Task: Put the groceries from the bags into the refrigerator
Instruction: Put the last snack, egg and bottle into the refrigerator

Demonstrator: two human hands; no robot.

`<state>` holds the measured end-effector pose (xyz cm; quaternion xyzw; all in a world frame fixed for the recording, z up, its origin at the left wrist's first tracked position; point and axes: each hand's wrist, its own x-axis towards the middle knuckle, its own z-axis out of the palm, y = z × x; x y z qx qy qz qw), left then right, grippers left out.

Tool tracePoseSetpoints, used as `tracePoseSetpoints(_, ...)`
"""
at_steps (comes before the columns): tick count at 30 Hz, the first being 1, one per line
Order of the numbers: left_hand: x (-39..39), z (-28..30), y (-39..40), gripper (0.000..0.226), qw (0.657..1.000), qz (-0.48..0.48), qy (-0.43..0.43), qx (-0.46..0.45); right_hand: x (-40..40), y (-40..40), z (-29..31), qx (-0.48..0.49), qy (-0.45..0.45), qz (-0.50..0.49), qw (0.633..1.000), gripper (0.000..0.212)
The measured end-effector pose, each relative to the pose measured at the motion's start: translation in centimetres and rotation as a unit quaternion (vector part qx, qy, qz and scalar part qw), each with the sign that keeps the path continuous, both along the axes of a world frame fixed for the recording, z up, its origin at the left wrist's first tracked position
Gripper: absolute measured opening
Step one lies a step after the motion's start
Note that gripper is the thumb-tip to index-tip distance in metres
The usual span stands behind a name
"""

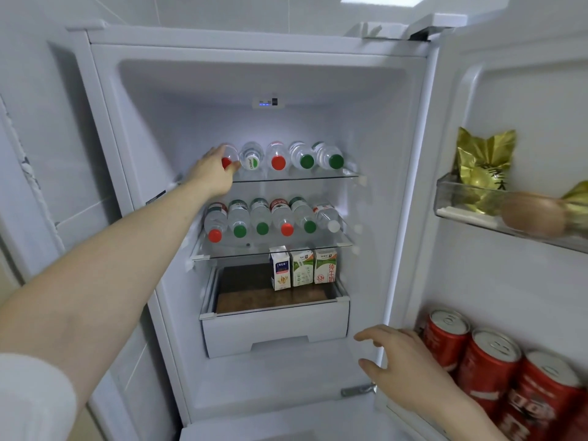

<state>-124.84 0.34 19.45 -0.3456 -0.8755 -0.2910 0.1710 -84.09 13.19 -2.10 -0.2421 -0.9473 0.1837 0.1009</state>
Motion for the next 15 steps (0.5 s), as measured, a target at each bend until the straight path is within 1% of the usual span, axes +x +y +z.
tracePoseSetpoints(2, 0.0, 0.2, -0.2, 0.056, 1.0, 0.01, -0.012, -0.011, 0.1, 0.0, 0.1, -0.006, 0.001, -0.002, 1.0, 0.037)
tracePoseSetpoints(4, 0.5, 0.0, -0.6, 0.058, 1.0, 0.016, -0.022, 0.001, 0.3, -0.1, 0.2, -0.007, 0.009, 0.004, 1.0, 0.035)
tracePoseSetpoints(7, 2.3, -0.8, -1.5, 0.061, 0.999, 0.02, -0.012, 0.025, 0.5, -0.1, 0.1, -0.015, 0.025, 0.013, 0.999, 0.032)
tracePoseSetpoints(9, 4.1, -1.0, -2.4, 0.059, 0.999, 0.019, -0.017, 0.024, 0.7, 0.0, 0.2, -0.019, 0.028, 0.024, 0.999, 0.032)
tracePoseSetpoints(12, 8.1, -0.9, -3.7, 0.059, 1.0, 0.014, -0.018, -0.006, 1.9, -0.3, 0.6, -0.037, 0.029, 0.063, 0.997, 0.038)
tracePoseSetpoints(15, 13.5, -0.7, -4.9, 0.06, 1.0, -0.009, -0.001, 0.004, 3.9, -1.0, 0.9, -0.05, 0.045, 0.117, 0.991, 0.046)
